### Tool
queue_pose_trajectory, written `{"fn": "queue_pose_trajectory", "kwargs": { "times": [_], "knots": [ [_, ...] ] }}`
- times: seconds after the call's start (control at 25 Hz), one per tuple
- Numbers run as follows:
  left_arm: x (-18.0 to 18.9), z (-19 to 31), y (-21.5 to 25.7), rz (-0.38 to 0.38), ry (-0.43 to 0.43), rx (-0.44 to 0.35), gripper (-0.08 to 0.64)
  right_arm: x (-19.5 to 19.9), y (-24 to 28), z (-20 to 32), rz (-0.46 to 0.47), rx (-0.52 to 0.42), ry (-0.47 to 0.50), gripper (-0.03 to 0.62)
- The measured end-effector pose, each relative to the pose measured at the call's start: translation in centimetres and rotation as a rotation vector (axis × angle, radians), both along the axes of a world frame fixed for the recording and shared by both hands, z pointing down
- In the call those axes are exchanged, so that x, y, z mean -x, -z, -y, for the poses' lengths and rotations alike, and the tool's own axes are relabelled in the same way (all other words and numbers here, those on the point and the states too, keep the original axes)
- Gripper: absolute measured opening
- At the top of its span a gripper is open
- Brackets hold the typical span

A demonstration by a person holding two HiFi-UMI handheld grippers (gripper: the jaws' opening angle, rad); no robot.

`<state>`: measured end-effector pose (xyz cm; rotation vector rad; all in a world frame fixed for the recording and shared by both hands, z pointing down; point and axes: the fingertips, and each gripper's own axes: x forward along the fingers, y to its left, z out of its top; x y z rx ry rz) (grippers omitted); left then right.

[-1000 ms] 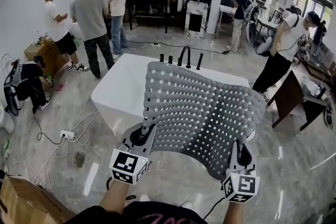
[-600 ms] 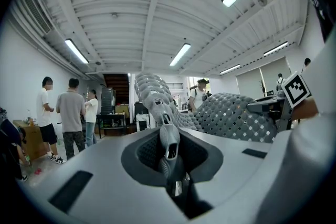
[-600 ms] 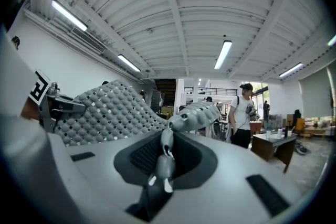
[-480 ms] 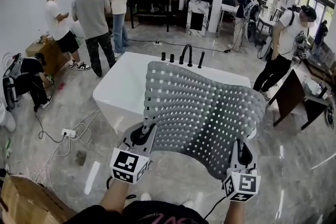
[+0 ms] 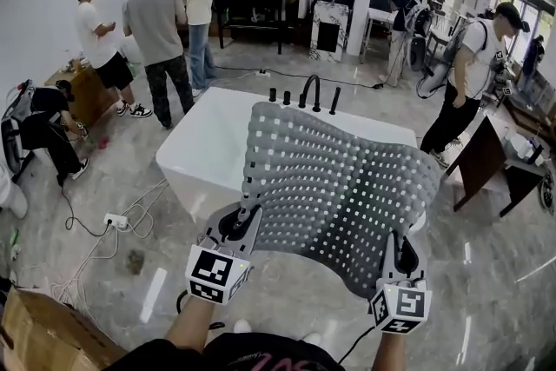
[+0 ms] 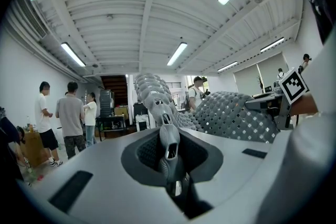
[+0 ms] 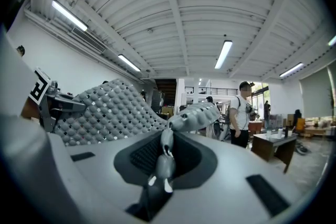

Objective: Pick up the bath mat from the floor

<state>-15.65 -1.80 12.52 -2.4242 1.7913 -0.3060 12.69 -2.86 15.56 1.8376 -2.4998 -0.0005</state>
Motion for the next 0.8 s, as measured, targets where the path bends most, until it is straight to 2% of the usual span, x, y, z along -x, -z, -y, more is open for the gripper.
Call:
{"fn": "queue_pose_trajectory", "kwargs": {
  "times": [0.56,0.8],
  "knots": [
    [0.1,0.9,0.0,-0.029,0.016,0.003,0.044,-0.4,0.3,1.1,-0.008,-0.001,0.000,0.064],
    [-0.8,-0.2,-1.0,-0.037,0.017,0.001,0.044,-1.2,-0.7,0.0,-0.007,-0.001,0.000,0.063]
  ]
}}
